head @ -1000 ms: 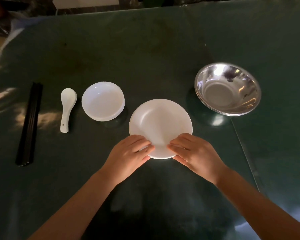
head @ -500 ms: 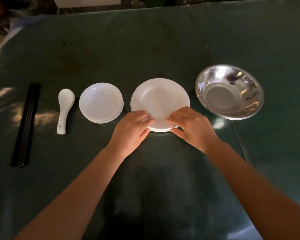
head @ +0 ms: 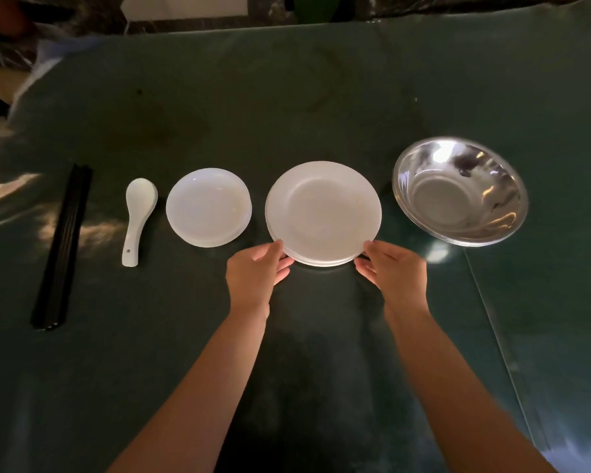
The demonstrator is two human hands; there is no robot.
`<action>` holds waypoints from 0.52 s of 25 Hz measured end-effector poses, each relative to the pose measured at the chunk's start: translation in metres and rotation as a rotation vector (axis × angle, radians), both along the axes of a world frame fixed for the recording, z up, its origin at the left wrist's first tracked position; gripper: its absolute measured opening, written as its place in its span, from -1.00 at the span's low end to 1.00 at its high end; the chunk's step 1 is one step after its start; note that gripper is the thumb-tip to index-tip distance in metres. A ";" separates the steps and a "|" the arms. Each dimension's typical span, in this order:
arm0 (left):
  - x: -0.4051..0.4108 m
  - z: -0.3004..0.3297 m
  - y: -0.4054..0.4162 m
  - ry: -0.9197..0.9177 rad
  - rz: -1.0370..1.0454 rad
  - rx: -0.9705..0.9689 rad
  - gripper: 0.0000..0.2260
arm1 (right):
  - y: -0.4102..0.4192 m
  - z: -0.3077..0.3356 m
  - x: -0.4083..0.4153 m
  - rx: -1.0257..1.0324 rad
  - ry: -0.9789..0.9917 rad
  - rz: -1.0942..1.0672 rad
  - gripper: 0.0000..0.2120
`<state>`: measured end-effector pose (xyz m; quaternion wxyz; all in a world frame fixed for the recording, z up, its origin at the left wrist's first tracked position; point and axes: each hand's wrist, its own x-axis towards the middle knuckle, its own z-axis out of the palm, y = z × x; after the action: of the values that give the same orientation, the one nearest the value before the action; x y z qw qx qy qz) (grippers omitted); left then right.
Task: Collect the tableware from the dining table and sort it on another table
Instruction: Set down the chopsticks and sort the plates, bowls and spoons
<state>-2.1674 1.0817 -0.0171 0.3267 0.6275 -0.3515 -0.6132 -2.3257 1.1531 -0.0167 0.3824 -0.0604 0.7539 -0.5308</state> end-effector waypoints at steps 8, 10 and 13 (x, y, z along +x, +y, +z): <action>-0.007 0.000 -0.009 -0.019 0.066 0.047 -0.87 | -0.014 -0.007 -0.006 -0.038 -0.043 -0.060 -0.75; -0.008 0.001 -0.011 -0.018 0.068 0.046 -0.87 | -0.016 -0.006 -0.007 -0.041 -0.054 -0.064 -0.76; -0.009 0.000 -0.011 -0.020 0.065 0.042 -0.85 | -0.019 -0.007 -0.007 -0.034 -0.068 -0.074 -0.90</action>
<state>-2.1769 1.0707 -0.0167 0.3295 0.6515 -0.3214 -0.6031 -2.3331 1.1337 -0.0235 0.3870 -0.0208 0.7331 -0.5588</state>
